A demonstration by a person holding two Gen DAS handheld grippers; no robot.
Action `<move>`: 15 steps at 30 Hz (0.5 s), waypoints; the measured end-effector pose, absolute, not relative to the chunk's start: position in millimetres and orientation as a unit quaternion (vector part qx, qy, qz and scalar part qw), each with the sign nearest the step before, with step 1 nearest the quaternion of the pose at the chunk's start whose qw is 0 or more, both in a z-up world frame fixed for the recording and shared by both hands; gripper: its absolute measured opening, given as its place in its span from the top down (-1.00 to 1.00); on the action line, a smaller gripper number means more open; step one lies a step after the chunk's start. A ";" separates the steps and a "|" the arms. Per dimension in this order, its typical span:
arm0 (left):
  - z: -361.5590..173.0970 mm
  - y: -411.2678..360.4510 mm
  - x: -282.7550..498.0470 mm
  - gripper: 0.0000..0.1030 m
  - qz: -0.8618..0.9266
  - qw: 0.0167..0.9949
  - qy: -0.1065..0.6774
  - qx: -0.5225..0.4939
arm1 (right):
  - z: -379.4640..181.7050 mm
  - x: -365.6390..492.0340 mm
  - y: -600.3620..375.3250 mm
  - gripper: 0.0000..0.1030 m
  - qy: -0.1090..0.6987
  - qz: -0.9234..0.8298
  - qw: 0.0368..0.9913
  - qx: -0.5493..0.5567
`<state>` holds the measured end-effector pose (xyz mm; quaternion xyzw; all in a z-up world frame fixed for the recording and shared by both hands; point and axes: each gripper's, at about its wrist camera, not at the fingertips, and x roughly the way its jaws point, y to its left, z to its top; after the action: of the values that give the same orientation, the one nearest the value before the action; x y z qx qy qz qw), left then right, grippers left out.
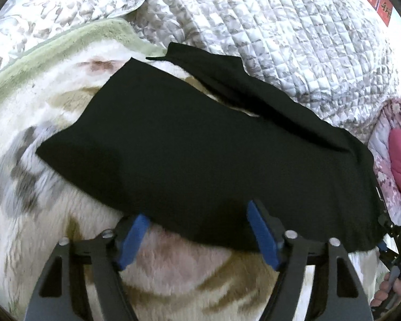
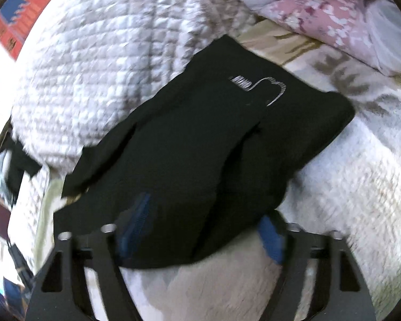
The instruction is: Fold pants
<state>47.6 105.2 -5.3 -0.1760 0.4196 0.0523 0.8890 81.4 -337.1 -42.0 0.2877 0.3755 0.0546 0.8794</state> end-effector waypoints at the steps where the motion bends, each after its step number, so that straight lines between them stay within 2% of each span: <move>1: -6.3 106.1 50.1 -0.21 0.057 0.888 0.421 -0.173 | -42.4 83.0 -340.2 0.23 0.376 0.046 0.879 0.290; 2: -6.7 107.1 53.3 -0.02 0.060 0.888 0.422 -0.171 | -43.7 84.3 -343.8 0.35 0.377 0.037 0.878 0.293; 3: -6.6 108.5 54.7 0.12 0.063 0.888 0.421 -0.171 | -44.9 85.1 -346.6 0.58 0.378 0.031 0.877 0.296; 5: -7.1 113.7 58.4 0.73 0.074 0.886 0.425 -0.172 | -47.3 86.6 -353.2 0.76 0.377 0.024 0.874 0.306; 6: -6.9 117.6 60.0 0.81 0.077 0.884 0.425 -0.178 | -47.1 86.9 -355.6 0.86 0.375 0.025 0.873 0.311; 8: -3.9 123.4 59.3 0.91 0.083 0.884 0.420 -0.186 | -42.3 85.5 -357.2 0.88 0.368 0.030 0.876 0.311; 15: 34.2 120.0 23.8 0.92 0.083 0.901 0.391 -0.169 | -11.9 53.0 -364.9 0.90 0.349 0.036 0.885 0.305</move>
<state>23.8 120.0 34.2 -0.1687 0.3910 0.0825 0.9010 53.0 -364.9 -11.9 0.3054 0.3491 0.0362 0.8852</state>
